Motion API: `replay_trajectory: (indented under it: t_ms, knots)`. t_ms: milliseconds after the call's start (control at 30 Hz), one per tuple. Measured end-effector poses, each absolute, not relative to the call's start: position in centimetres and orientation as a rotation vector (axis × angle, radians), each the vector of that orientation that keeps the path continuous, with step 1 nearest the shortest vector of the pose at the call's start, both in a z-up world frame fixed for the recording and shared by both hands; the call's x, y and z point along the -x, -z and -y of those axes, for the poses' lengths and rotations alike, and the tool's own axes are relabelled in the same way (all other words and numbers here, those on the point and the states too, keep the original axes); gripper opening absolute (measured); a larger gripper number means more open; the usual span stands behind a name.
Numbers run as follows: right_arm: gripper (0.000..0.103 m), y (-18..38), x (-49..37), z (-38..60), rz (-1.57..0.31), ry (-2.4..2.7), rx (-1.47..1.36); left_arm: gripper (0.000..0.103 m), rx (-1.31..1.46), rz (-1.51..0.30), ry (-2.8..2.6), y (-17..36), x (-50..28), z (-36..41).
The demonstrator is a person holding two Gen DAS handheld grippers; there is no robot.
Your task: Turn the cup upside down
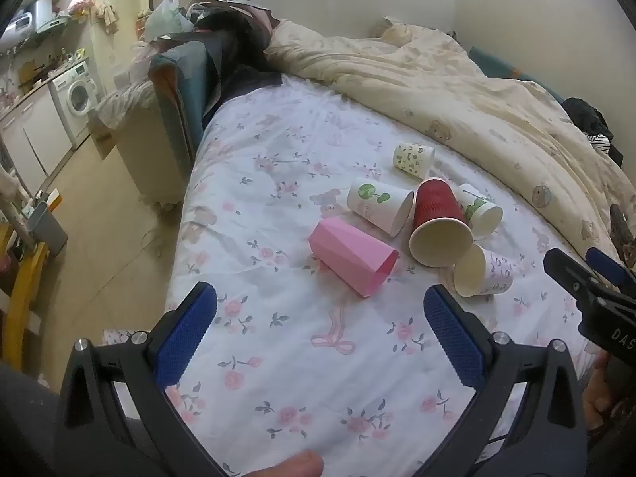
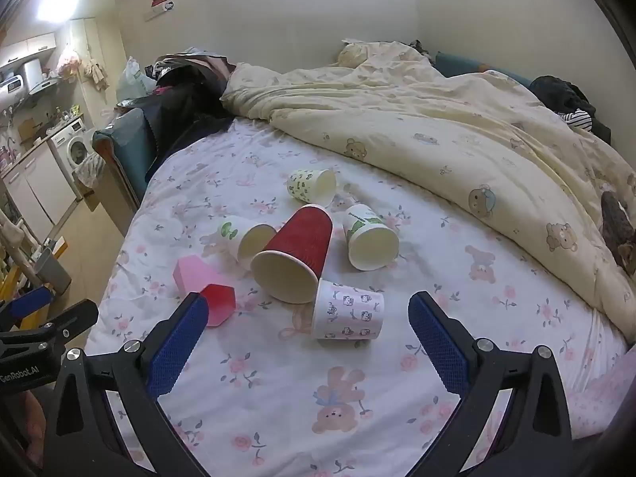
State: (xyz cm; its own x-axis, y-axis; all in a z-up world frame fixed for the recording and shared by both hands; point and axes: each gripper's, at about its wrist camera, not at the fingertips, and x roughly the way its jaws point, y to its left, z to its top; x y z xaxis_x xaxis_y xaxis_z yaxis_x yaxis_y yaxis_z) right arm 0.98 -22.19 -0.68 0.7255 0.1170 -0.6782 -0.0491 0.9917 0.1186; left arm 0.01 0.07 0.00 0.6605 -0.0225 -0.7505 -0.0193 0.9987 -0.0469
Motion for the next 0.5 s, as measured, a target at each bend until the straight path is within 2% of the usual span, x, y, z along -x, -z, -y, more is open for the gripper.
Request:
replay_trajectory:
  t_ms: [500]
  knots:
    - [0.103, 0.85, -1.05, 22.27, -0.760, -0.068, -0.083, 0.103, 0.043, -0.849, -0.006, -0.13, 0.07, -0.23]
